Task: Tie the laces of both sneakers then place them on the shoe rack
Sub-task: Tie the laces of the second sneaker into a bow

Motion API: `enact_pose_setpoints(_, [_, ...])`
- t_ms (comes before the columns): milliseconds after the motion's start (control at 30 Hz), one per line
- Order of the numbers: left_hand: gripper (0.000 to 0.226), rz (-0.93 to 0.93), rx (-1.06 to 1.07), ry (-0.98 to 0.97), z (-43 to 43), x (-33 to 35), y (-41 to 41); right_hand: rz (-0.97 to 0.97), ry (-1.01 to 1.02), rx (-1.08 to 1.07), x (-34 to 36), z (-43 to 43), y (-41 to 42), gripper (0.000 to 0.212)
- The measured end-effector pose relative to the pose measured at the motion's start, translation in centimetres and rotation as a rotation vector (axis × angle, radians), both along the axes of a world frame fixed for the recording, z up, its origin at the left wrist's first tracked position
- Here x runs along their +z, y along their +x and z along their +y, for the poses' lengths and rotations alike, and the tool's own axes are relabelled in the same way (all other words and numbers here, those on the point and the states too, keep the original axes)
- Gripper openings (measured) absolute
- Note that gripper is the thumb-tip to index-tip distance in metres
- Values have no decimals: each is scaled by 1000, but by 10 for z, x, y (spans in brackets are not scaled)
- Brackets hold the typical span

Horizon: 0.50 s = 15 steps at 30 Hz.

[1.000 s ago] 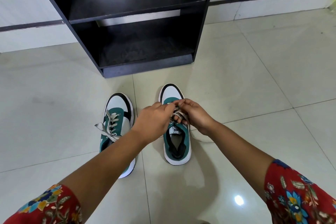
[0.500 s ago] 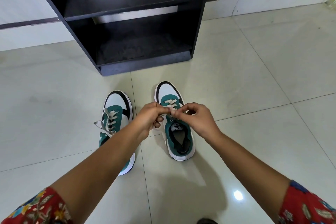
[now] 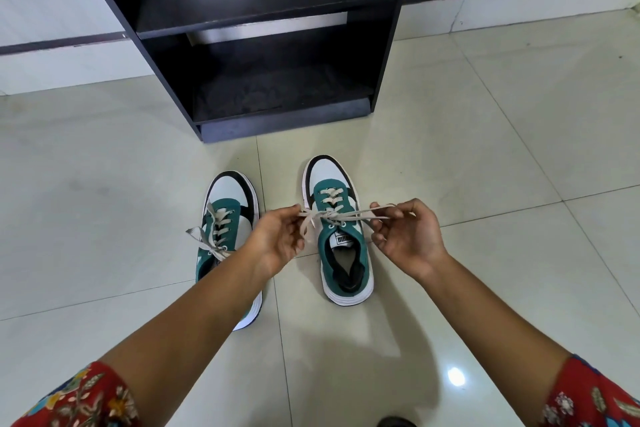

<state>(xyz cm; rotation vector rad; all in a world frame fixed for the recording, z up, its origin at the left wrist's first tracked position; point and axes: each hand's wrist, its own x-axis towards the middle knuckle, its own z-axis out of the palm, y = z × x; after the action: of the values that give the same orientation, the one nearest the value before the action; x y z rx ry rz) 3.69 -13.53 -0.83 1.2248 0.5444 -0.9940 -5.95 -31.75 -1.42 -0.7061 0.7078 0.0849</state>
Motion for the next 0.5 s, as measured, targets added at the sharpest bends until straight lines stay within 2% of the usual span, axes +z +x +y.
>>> enact_pose_setpoints(100, [25, 47, -10, -99, 5, -1, 1, 13, 25, -49, -6, -5, -2, 36])
enact_pose_setpoints(200, [26, 12, -68, -200, 5, -2, 2, -21, 70, -38, -7, -1, 0, 33])
enact_pose_setpoints(267, [30, -7, -87, -241, 3, -3, 1, -7, 27, 5, -5, 1, 2, 31])
enact_pose_setpoints(300, [32, -50, -124, -198, 1, -4, 1, 22, -82, 56, -5, 2, 3, 33])
enact_pose_setpoints(333, [33, -144, -183, -101, 0, -8, 0, 52, -274, 117, -6, 4, 4, 34])
enact_pose_setpoints(400, [35, -438, -318, 151, -1, -16, 1, 51, -715, 214, -10, 7, 4, 37])
enact_pose_setpoints(500, [44, -892, -461, 428, -1, -26, 3, 3, -1168, 367, -16, 10, 1, 37])
